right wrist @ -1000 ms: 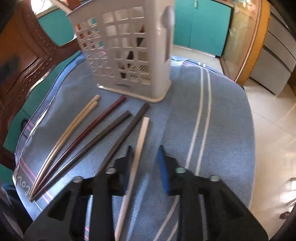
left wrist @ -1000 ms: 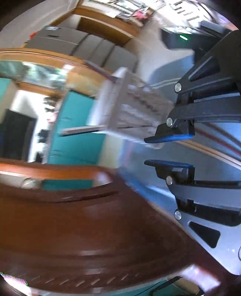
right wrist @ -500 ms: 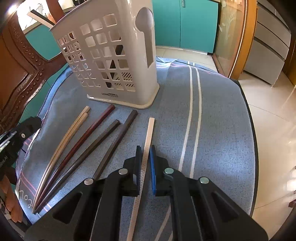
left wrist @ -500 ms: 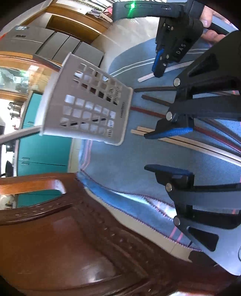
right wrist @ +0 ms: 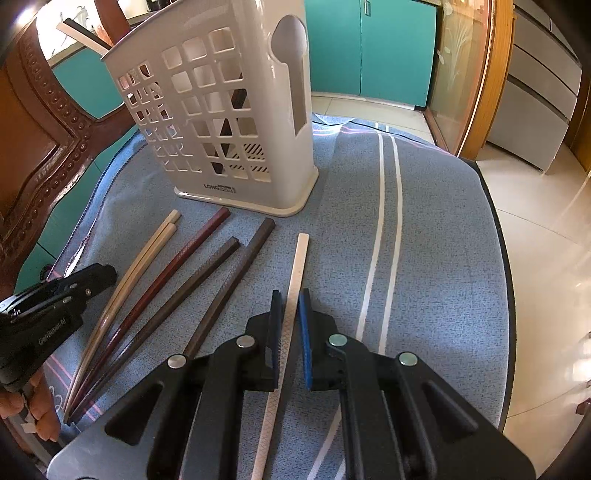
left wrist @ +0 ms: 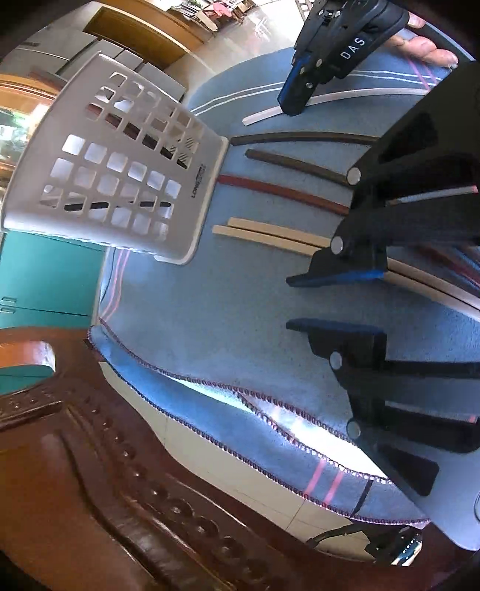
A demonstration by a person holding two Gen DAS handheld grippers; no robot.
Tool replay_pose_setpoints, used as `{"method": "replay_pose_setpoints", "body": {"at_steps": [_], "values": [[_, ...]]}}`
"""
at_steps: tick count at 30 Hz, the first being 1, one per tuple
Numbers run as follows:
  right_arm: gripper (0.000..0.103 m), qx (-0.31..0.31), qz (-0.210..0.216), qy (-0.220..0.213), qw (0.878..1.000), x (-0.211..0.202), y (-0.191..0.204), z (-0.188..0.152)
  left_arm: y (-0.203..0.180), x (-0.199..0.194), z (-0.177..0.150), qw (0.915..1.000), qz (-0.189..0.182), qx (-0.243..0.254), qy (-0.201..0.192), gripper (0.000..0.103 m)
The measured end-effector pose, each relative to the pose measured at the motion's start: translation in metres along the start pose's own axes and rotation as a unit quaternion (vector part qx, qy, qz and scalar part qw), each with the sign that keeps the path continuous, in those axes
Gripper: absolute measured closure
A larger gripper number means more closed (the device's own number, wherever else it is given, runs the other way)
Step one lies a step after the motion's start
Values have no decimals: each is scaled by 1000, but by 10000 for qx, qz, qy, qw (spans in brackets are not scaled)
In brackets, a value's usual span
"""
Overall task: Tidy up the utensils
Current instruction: 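Move left tool over a light wooden chopstick while right tool approaches a cream chopstick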
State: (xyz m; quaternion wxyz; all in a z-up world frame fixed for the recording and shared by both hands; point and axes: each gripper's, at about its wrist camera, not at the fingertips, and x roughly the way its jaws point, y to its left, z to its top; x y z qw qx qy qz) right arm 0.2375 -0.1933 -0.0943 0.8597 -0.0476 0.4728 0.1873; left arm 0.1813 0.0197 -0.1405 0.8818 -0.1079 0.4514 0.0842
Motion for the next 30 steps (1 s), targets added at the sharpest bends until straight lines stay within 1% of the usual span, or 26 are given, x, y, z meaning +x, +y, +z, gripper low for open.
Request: {"method": "replay_pose_setpoints", "body": {"at_steps": [9, 14, 15, 17, 21, 23, 25, 26, 30], "values": [[92, -25, -17, -8, 10000, 1, 2, 0, -9, -9, 0, 9995, -255, 100, -176, 84], [90, -31, -17, -10, 10000, 1, 2, 0, -14, -10, -2, 9992, -325, 218, -115, 77], [88, -33, -3, -9, 10000, 1, 2, 0, -16, -9, -4, 9991, -325, 244, -95, 76], [86, -46, 27, -11, 10000, 1, 4, 0, -20, -8, -6, 9991, -298, 307, -62, 73], [83, -89, 21, -22, 10000, 1, 7, 0, -23, -8, -7, 9991, -216, 344, -82, 70], [83, -81, 31, -21, 10000, 1, 7, 1, -22, -10, -9, 9995, -120, 269, -139, 81], [83, -77, 38, -21, 10000, 2, 7, 1, -19, -9, -8, 9997, -41, 186, -135, 86], [83, -80, 37, -22, 10000, 2, 7, 1, -15, -4, -7, 9999, -3, 102, -64, 87], [82, -84, 41, -25, 10000, 1, 7, 1, -14, -5, -8, 10000, 11, 50, -70, 88]]}}
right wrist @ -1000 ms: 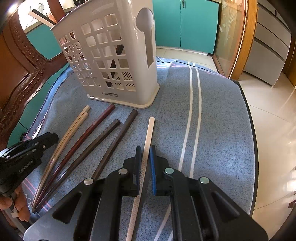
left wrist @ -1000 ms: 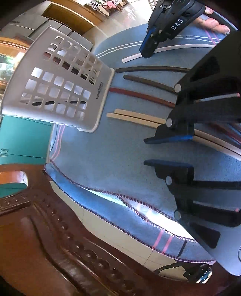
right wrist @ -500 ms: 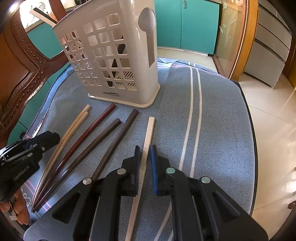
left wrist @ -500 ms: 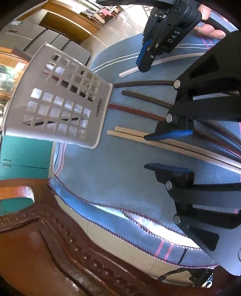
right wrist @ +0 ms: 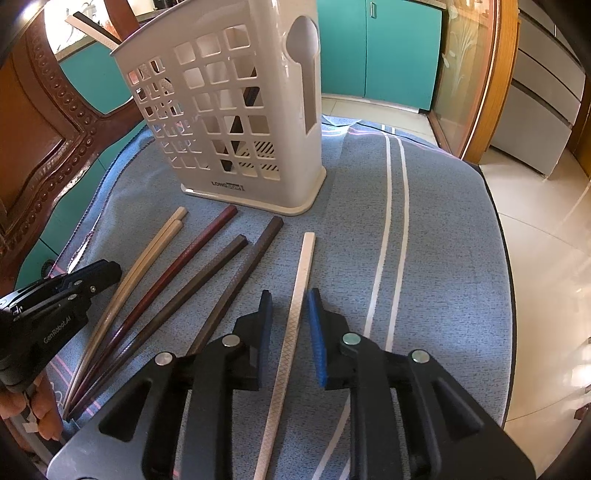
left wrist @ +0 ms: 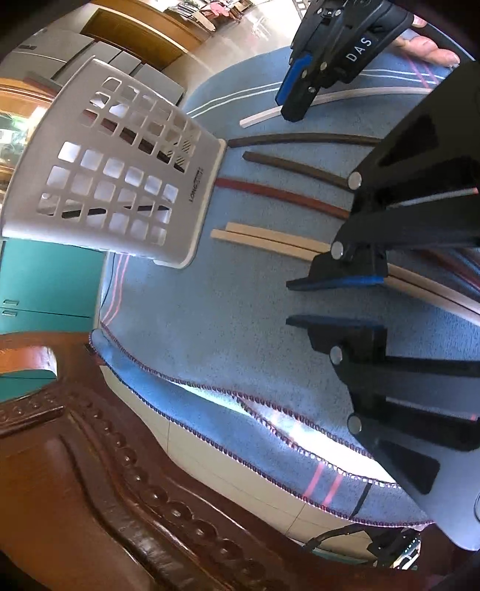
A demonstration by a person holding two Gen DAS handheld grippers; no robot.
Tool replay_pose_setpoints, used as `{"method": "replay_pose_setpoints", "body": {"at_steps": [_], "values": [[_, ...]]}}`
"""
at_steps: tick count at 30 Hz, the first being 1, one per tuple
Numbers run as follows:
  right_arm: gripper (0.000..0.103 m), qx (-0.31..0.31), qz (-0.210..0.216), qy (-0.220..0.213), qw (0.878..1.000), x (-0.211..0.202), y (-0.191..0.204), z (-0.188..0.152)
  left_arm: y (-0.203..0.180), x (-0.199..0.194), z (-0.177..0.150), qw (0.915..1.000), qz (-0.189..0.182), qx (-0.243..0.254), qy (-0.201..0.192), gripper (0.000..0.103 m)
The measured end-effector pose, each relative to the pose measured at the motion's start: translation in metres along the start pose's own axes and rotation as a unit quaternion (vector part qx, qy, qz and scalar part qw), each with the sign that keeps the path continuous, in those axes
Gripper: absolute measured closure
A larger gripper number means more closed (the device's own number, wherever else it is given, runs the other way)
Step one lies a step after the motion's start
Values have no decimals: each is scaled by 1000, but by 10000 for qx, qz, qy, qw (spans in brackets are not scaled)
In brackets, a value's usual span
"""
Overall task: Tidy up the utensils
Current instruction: 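Move left tool over a light wooden chopstick while right tool approaches a cream chopstick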
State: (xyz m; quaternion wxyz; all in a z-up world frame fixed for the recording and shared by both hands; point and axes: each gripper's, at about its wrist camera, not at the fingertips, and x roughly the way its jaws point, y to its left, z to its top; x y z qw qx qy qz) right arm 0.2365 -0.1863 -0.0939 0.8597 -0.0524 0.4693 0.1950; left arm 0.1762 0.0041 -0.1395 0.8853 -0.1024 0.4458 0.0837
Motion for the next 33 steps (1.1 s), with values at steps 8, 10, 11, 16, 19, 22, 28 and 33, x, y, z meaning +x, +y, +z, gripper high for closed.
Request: {"method": "replay_pose_setpoints", "body": {"at_steps": [8, 10, 11, 16, 19, 22, 28, 33], "values": [[76, -34, 8, -7, 10000, 0, 2, 0, -10, -10, -1, 9992, -356, 176, -96, 86], [73, -49, 19, -8, 10000, 0, 3, 0, -16, -7, -4, 9992, -239, 320, -85, 86], [73, -59, 24, -10, 10000, 1, 4, 0, -19, -7, -4, 9991, -159, 383, -109, 85], [69, -90, 33, -22, 10000, 1, 6, 1, -21, -5, -4, 9987, 31, 476, -164, 83], [67, -103, 26, -33, 9999, 2, 8, 1, -15, -1, -3, 9993, 122, 356, -43, 84], [66, -122, 15, -34, 9999, 2, 9, 0, -7, -1, -1, 9997, -64, 243, -2, 84], [66, -82, 18, -16, 10000, 2, 8, 0, 17, -4, 6, 9981, -588, -189, 28, 84], [66, 2, 26, 7, 10000, 0, 0, 2, 2, -1, 4, 9971, -752, 137, 70, 84]]}}
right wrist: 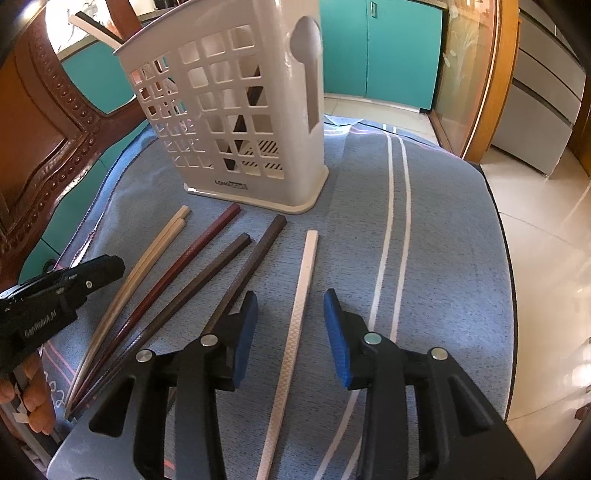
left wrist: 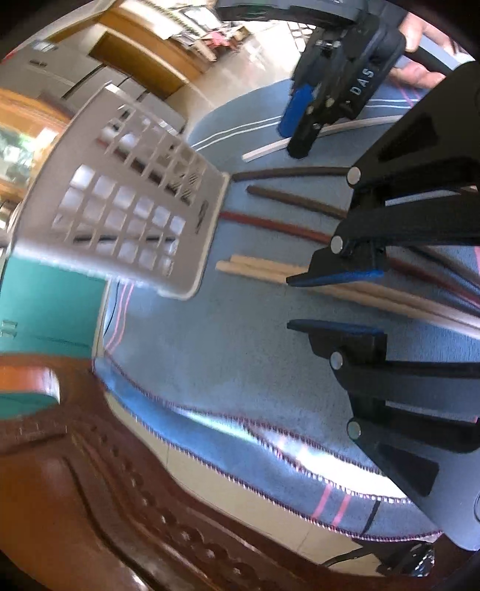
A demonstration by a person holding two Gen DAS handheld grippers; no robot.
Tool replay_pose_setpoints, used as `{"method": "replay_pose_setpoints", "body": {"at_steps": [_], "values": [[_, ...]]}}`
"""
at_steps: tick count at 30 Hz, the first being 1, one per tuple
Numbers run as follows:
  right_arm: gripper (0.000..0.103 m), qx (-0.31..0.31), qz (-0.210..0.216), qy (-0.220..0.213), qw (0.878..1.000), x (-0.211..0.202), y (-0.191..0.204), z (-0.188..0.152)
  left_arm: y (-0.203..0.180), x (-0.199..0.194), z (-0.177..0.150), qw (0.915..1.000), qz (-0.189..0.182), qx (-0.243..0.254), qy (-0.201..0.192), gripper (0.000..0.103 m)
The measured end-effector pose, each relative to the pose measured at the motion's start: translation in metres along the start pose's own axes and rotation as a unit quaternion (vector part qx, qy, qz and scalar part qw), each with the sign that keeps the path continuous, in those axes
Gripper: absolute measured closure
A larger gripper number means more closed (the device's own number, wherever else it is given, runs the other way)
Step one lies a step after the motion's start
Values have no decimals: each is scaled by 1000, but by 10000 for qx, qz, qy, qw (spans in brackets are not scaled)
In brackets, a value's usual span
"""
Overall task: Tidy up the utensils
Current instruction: 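Move left tool over a light wooden chopstick while right tool approaches a cream chopstick, then close left tool on the light wooden chopstick while right tool closes on the cream chopstick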
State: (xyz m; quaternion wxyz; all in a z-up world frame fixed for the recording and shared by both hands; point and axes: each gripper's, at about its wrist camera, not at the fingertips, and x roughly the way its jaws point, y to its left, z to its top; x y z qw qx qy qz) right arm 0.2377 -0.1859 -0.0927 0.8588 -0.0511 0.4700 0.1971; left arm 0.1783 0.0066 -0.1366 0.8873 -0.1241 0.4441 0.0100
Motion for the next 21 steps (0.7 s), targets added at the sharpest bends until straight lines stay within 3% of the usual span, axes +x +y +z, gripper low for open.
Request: {"method": "replay_pose_setpoints", "body": {"at_steps": [3, 7, 10, 17, 21], "values": [[64, -2, 1, 7, 10000, -1, -2, 0, -12, 5, -5, 9995, 18, 279, 110, 84], [62, -6, 8, 7, 10000, -1, -2, 0, -26, 10, -1, 9974, 460, 557, 31, 88], [61, -29, -8, 0, 10000, 0, 0, -1, -27, 10, -1, 9983, 430, 402, -6, 89], [59, -64, -33, -8, 10000, 1, 4, -2, 7, -18, 2, 9992, -33, -377, -137, 89], [58, -84, -61, -12, 9999, 2, 8, -2, 14, -11, 4, 9988, 117, -480, -34, 83]]}}
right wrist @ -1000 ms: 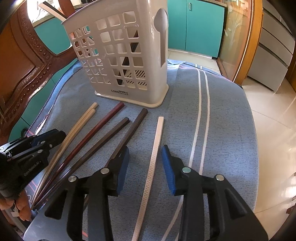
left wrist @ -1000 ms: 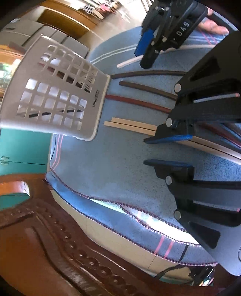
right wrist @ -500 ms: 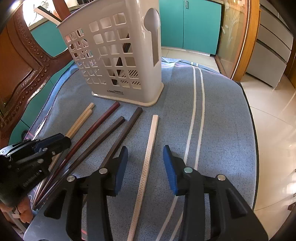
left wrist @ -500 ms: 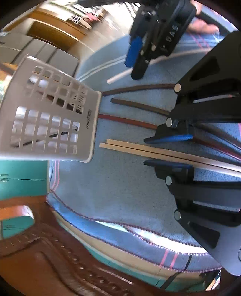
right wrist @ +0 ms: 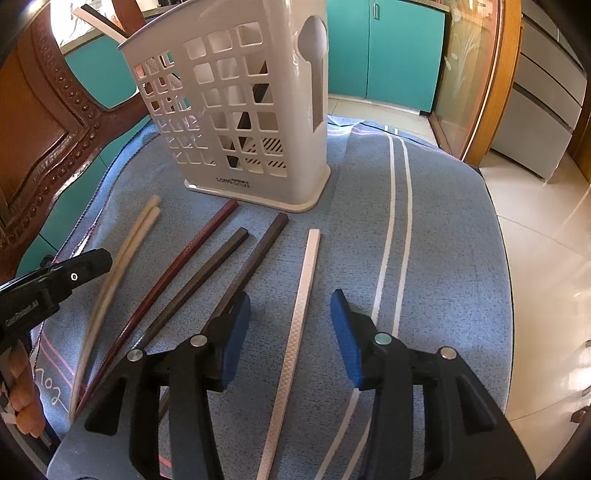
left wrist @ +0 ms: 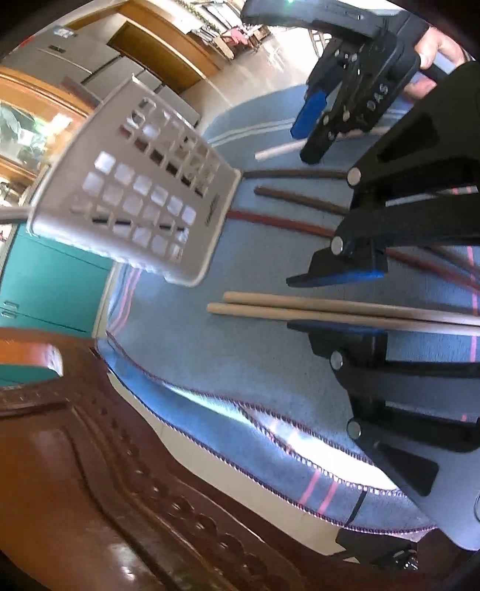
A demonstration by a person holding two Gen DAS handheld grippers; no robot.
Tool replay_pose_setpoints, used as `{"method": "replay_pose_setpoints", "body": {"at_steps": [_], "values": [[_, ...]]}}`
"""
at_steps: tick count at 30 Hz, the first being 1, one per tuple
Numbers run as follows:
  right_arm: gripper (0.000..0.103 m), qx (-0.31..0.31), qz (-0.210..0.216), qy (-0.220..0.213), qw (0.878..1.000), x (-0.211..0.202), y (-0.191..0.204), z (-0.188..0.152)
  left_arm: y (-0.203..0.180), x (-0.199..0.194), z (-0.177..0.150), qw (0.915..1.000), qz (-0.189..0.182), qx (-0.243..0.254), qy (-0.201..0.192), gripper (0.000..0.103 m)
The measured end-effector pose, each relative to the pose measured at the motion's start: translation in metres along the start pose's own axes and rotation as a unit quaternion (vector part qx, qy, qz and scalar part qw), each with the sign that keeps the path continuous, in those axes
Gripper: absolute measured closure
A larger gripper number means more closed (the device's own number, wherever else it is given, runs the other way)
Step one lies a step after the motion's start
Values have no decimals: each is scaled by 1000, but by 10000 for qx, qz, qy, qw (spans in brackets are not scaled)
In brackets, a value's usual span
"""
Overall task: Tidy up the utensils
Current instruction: 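Close left tool on the light wooden chopstick while right tool closes on the cream chopstick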
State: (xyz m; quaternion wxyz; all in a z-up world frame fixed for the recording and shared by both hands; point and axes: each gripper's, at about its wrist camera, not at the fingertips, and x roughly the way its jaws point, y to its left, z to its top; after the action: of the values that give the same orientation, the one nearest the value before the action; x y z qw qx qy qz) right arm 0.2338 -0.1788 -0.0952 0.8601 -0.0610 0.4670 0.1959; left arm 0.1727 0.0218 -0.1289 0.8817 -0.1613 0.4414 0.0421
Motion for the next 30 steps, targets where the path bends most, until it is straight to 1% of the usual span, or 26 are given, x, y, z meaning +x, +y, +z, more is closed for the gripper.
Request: {"method": "replay_pose_setpoints", "body": {"at_steps": [3, 5, 10, 13, 14, 19, 22, 23, 24, 25, 26, 27, 28, 29, 30], "values": [[58, 13, 1, 3, 10000, 1, 0, 0, 1, 6, -1, 9997, 230, 72, 57, 83], [58, 7, -1, 2, 10000, 1, 0, 1, -1, 8, -1, 9993, 336, 165, -1, 81], [58, -25, -16, -7, 10000, 1, 0, 0, -6, 11, 3, 9977, 593, 305, -94, 81], [57, -35, -23, -9, 10000, 1, 1, 0, -4, 11, 6, 9984, 508, 235, -65, 81], [57, -36, -24, -9, 10000, 1, 1, 0, -4, 18, 12, 9985, 494, 243, -51, 81], [57, -48, -51, -13, 10000, 2, 2, -1, -9, 19, 11, 9971, 632, 421, -62, 80], [56, -80, -81, -23, 9999, 2, 3, -1, -8, 17, 10, 9984, 432, 369, 76, 81], [56, -85, -90, -26, 9999, 2, 4, -1, -8, 17, 9, 9983, 394, 410, 148, 78], [56, -88, -99, -28, 9999, 2, 4, -1, -11, 21, 8, 9977, 454, 479, 153, 78], [56, -85, -107, -30, 9999, 3, 5, 0, -14, 21, 6, 9964, 598, 589, 99, 79], [56, -79, -115, -30, 9999, 3, 6, 0, -18, 22, 5, 9950, 712, 696, 44, 81], [56, -78, -122, -31, 9999, 3, 6, 0, -17, 22, 6, 9953, 712, 652, 25, 82], [56, -85, -128, -32, 9999, 3, 6, 0, -14, 22, 7, 9961, 688, 554, 27, 88], [56, -88, -132, -35, 9999, 4, 7, 1, -11, 22, 9, 9966, 661, 493, 34, 90], [56, -94, -129, -38, 9999, 4, 7, 0, -6, 21, 10, 9979, 543, 351, 44, 90]]}}
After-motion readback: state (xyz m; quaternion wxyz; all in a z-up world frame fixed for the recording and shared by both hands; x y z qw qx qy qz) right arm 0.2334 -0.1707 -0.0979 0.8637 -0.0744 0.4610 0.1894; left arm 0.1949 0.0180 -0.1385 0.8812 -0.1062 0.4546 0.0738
